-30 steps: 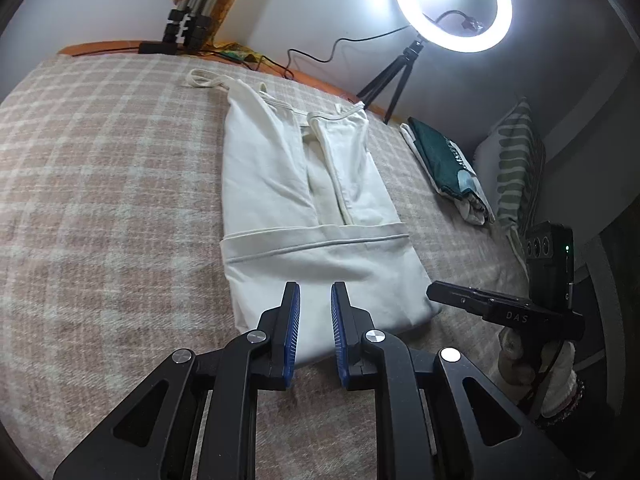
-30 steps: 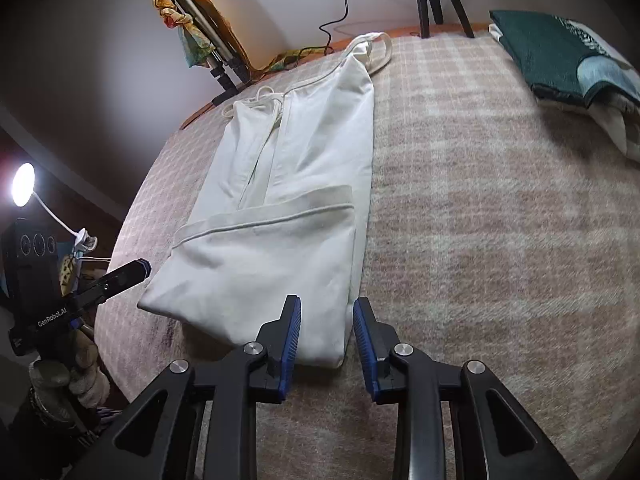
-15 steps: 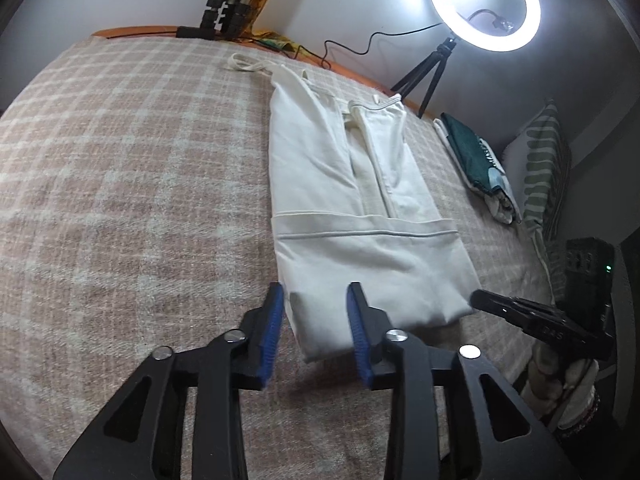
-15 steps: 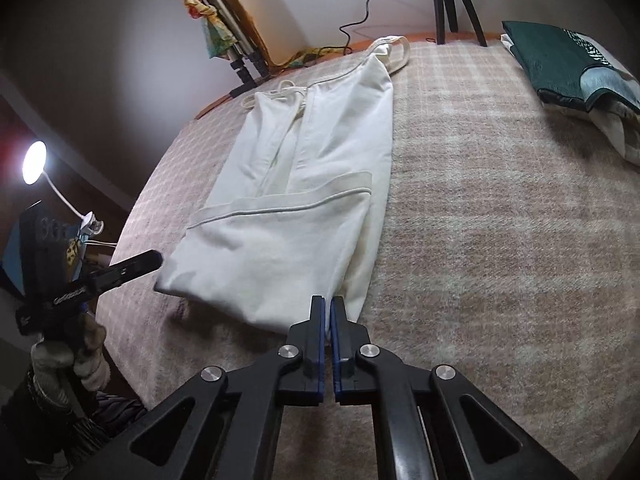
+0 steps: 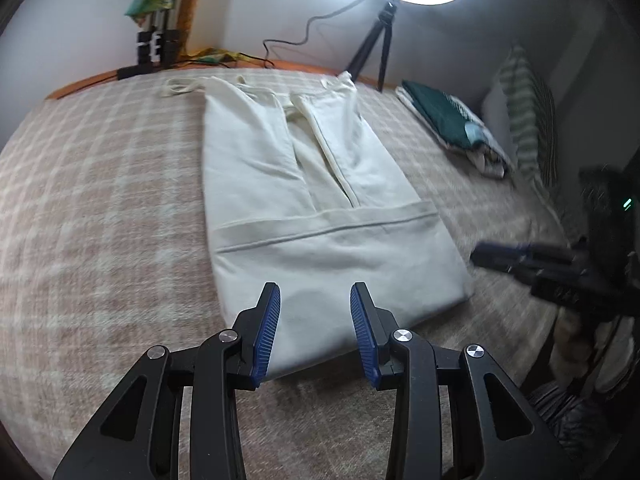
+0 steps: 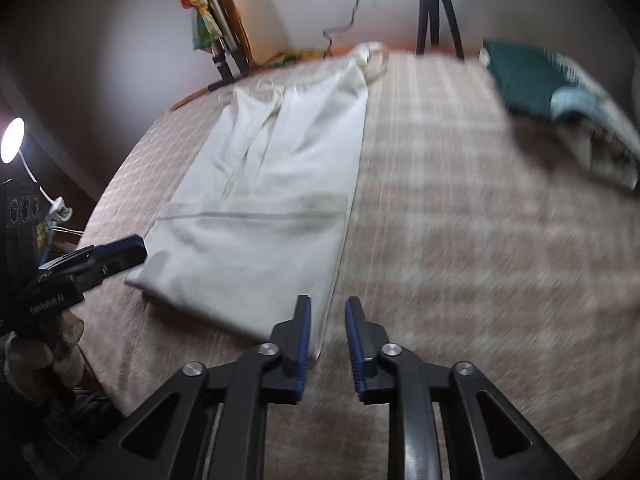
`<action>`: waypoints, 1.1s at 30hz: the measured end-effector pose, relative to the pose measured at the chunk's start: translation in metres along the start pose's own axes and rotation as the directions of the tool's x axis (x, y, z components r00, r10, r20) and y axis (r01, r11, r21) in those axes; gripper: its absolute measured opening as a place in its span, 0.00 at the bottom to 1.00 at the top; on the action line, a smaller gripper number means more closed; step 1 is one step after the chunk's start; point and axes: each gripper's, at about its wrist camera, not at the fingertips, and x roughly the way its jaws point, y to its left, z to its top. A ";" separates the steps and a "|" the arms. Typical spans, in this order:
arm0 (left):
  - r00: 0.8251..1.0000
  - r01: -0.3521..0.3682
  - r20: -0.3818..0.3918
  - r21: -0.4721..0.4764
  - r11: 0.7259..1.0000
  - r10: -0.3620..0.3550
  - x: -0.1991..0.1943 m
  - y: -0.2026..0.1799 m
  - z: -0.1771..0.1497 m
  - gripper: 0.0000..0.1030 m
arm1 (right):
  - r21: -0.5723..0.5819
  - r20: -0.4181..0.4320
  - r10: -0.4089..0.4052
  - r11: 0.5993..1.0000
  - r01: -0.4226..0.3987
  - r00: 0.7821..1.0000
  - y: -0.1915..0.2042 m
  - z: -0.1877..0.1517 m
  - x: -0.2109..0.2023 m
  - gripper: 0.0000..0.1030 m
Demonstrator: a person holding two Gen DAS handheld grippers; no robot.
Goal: Fold small clothes
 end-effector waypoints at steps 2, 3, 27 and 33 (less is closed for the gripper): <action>1.000 0.012 -0.005 -0.017 1.000 -0.013 0.000 0.002 0.001 0.34 | -0.052 0.012 -0.006 0.999 0.006 1.000 0.008 0.006 -0.003 0.22; 1.000 0.017 0.003 -0.032 0.999 -0.017 -0.001 0.004 0.003 0.34 | -0.071 0.022 -0.013 0.997 0.014 1.000 0.011 0.009 -0.005 0.23; 0.999 -0.040 -0.001 -0.154 0.987 0.041 0.069 0.101 0.134 0.42 | 0.023 -0.064 0.315 0.949 -0.314 0.947 -0.046 0.153 0.103 0.20; 0.997 -0.076 0.000 -0.101 0.992 0.076 0.094 0.109 0.154 0.42 | 0.080 -0.040 0.246 0.967 -0.242 0.969 -0.073 0.180 0.139 0.20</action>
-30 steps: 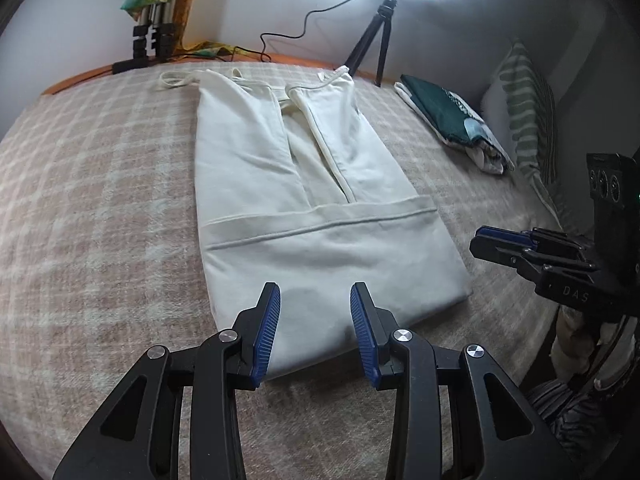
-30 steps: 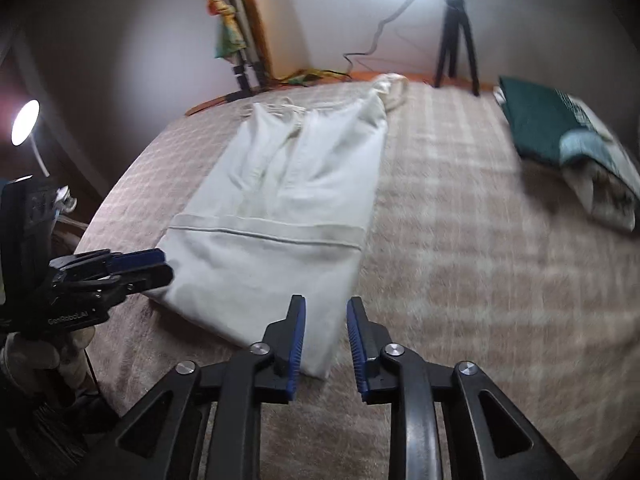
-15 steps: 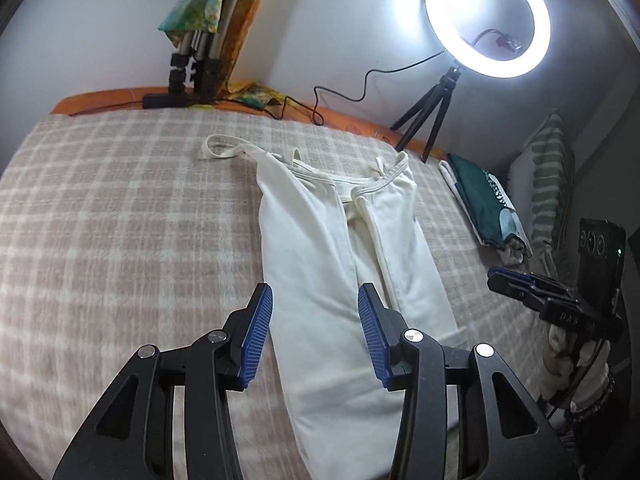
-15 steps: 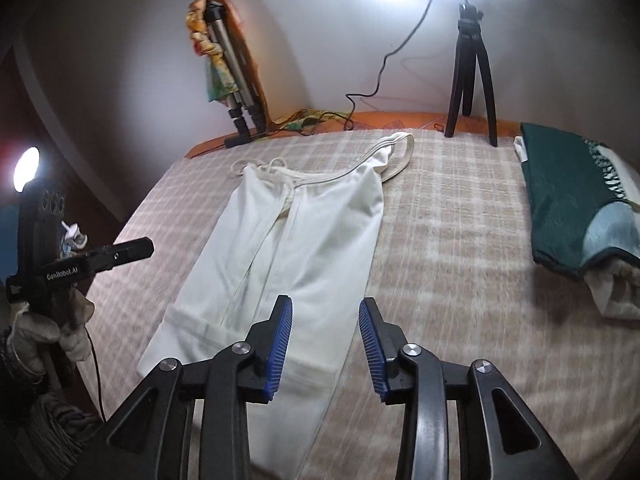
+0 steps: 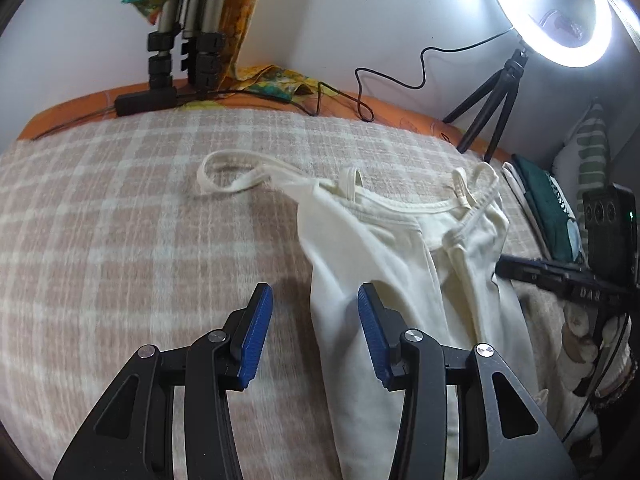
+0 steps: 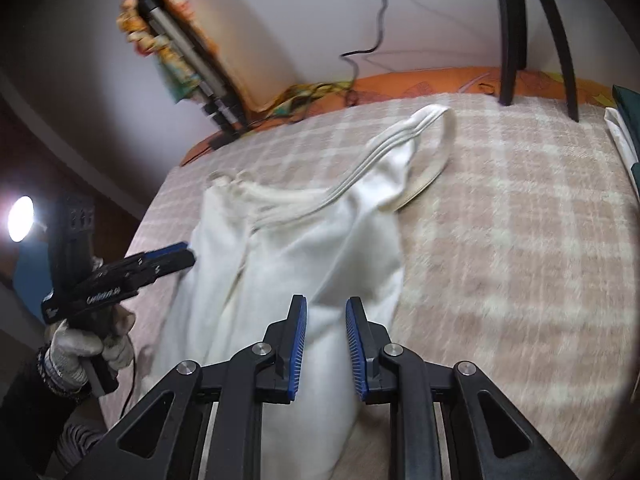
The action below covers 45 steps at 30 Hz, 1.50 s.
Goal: Fold small clothes
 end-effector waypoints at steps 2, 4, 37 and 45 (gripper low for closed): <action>1.000 -0.008 0.011 0.019 1.000 0.008 0.004 -0.001 0.007 0.46 | 0.021 0.020 -0.028 0.999 0.028 0.999 -0.010 0.011 0.002 0.20; 1.000 -0.016 0.019 0.015 1.000 0.016 0.008 0.001 0.013 0.50 | 0.017 0.031 -0.049 0.999 0.049 0.998 -0.014 0.018 0.002 0.22; 0.959 0.272 0.133 -0.156 0.950 -0.252 -0.004 0.007 0.048 0.04 | 0.014 0.078 0.124 0.992 -0.125 0.989 -0.012 0.064 -0.013 0.06; 0.953 0.273 0.169 -0.113 0.955 -0.253 -0.047 -0.003 0.038 0.04 | -0.017 0.120 0.125 0.992 -0.124 0.985 0.013 0.050 -0.055 0.05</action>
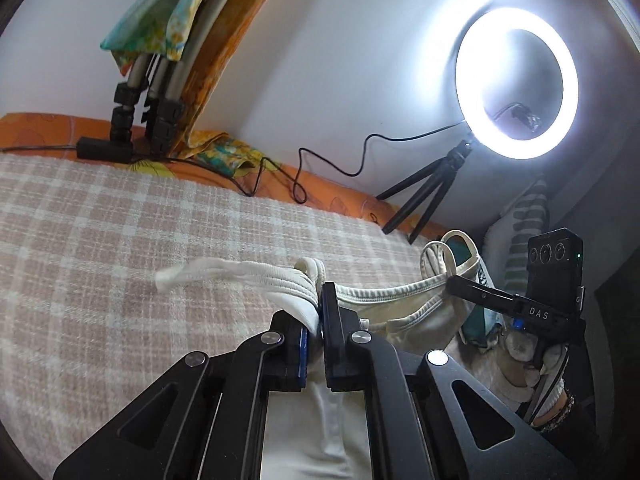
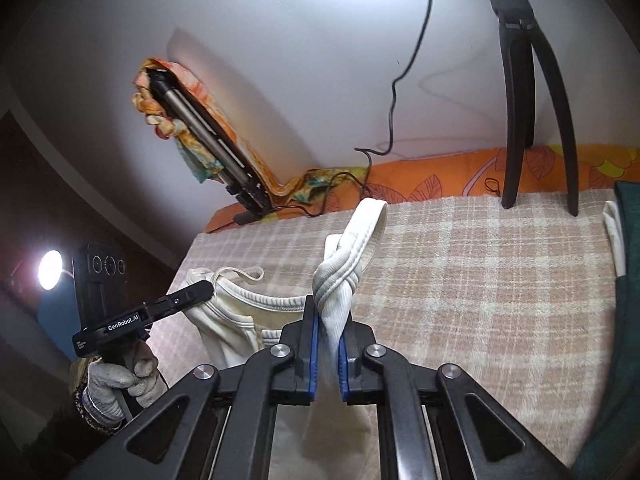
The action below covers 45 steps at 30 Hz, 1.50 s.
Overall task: Fold small clothes
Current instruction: 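Fold the strap end down over the hem with both tools and release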
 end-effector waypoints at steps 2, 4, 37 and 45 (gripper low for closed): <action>1.000 -0.002 0.007 0.016 1.000 0.002 -0.009 -0.010 -0.003 0.04 | -0.011 0.004 -0.006 1.000 0.006 1.000 0.008 -0.005 -0.010 0.05; 1.000 -0.005 0.010 0.031 1.000 0.004 -0.019 -0.017 -0.008 0.04 | -0.020 0.008 -0.013 1.000 0.013 1.000 0.018 -0.013 -0.020 0.05; 0.984 -0.102 -0.130 0.129 0.986 0.118 -0.094 -0.042 -0.192 0.05 | -0.090 -0.016 -0.172 0.981 0.170 0.985 0.072 -0.224 -0.081 0.11; 0.970 -0.089 -0.207 0.202 0.975 0.131 -0.131 -0.052 -0.211 0.08 | -0.138 -0.073 -0.188 0.975 0.177 0.979 0.081 -0.252 -0.128 0.33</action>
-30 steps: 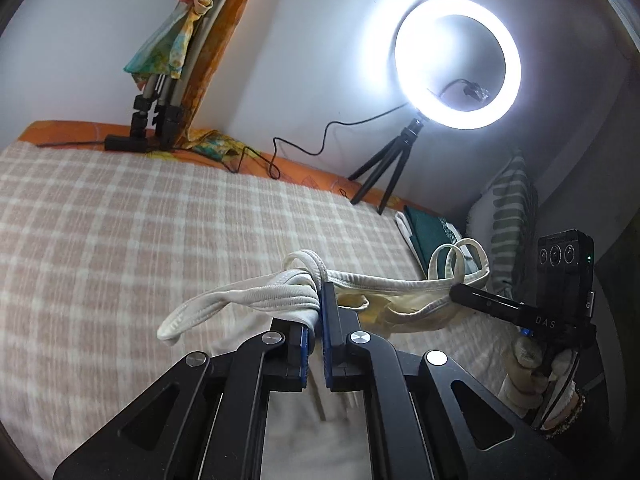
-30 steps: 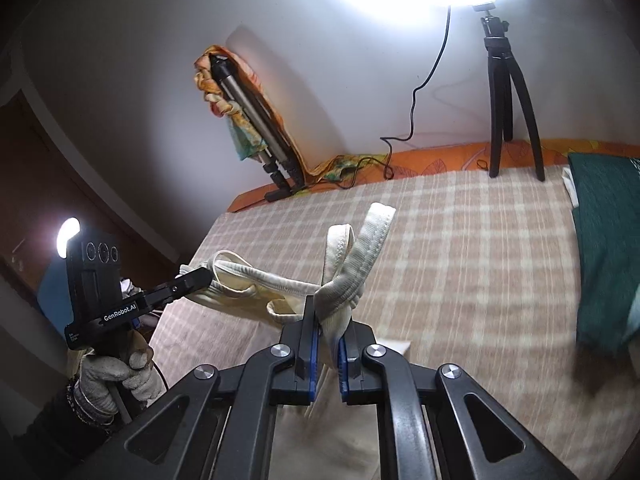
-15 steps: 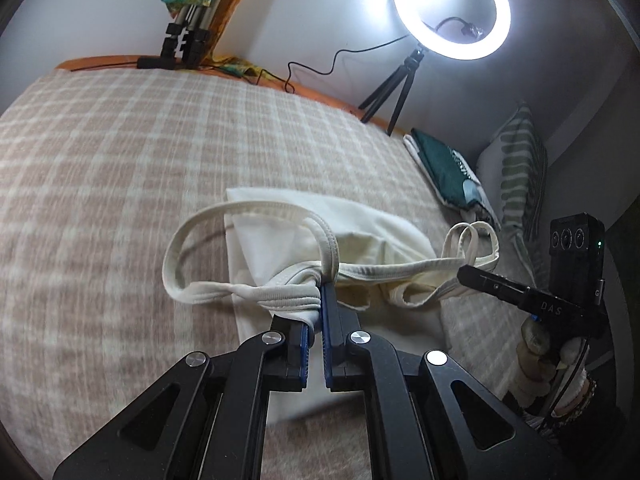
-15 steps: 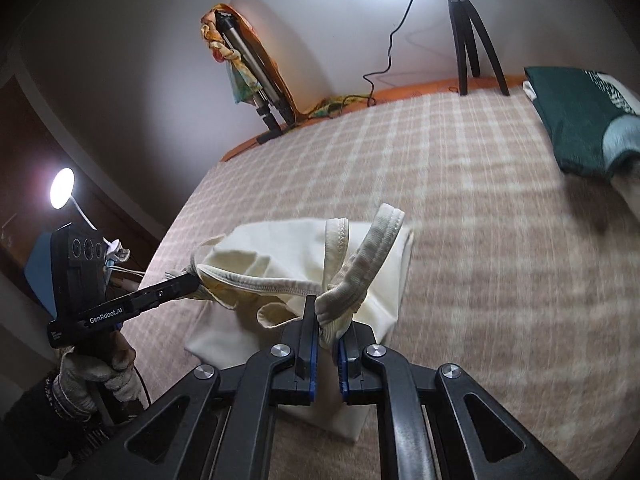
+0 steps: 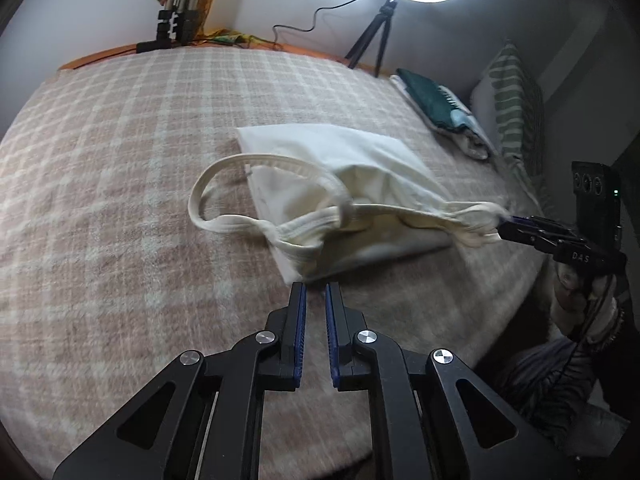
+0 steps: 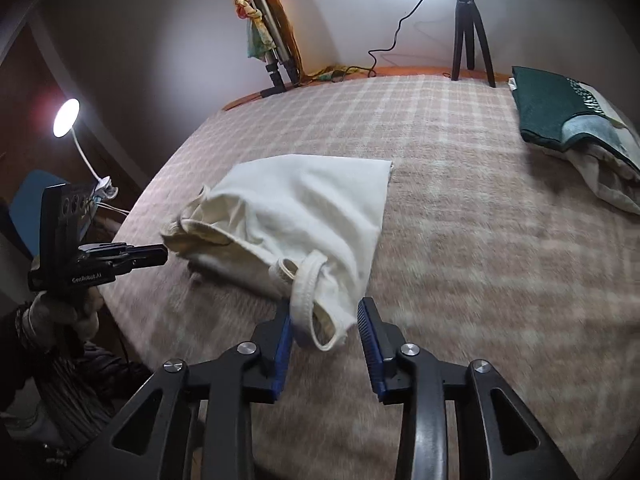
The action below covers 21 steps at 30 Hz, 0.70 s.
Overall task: Fold small clothes
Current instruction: 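Fold the strap end down over the hem with both tools and release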
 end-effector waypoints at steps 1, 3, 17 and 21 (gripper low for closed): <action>1.000 -0.007 0.022 0.022 1.000 0.007 -0.007 -0.004 0.002 0.08 | -0.004 0.022 0.010 1.000 -0.010 1.000 0.002 0.000 -0.008 0.32; 0.997 -0.031 0.075 0.078 0.996 0.025 -0.017 -0.015 0.013 0.08 | -0.010 0.066 0.015 1.000 -0.014 0.998 0.006 0.006 -0.019 0.31; 0.989 -0.097 -0.097 0.149 0.984 0.112 0.055 -0.021 0.080 0.08 | -0.075 -0.038 0.005 0.997 -0.008 0.999 0.030 0.038 0.058 0.28; 0.981 -0.087 -0.157 0.180 0.980 0.116 0.055 -0.012 0.041 0.08 | -0.063 -0.107 -0.008 0.998 0.001 0.994 0.016 0.027 0.071 0.27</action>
